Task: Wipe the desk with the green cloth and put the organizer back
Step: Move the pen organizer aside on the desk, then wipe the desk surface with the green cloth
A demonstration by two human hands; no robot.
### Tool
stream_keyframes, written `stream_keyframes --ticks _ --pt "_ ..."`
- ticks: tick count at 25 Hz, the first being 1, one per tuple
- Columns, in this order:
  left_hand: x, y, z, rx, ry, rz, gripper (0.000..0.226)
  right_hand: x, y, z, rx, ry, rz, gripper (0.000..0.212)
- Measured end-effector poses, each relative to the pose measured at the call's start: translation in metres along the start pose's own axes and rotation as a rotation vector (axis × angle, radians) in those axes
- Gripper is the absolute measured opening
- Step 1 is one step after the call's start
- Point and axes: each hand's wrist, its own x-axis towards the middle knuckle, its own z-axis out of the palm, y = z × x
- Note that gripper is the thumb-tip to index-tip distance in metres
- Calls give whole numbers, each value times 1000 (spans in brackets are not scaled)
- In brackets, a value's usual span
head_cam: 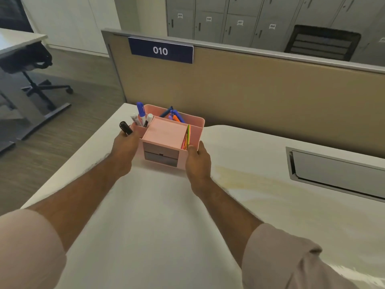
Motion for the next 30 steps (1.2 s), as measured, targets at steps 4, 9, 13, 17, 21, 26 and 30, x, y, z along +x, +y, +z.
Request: stream_keyframes --ticks 4,9,13,17,21,26,30 --pt "10 -15 -11 -5 -2 -44 57 -6 5 13 -61 -15 -14 47" --pt "2 -19 -17 85 -2 -25 65 -15 -8 0 -118 -99 -32 51" --pt "-29 -20 -16 258 373 399 72 -26 -12 -29 -280 -80 -40 59" --pt "-66 -7 2 445 441 781 66 -31 -4 -71 -440 17 -169 59" --pt "-117 -12 37 607 198 1011 64 -38 3 -139 -593 96 -340 60" --pt "-186 -30 98 772 29 1115 69 -60 15 -228 -729 212 -438 58" --pt "-236 -46 152 841 -49 1156 72 -80 29 -307 -851 281 -445 63"
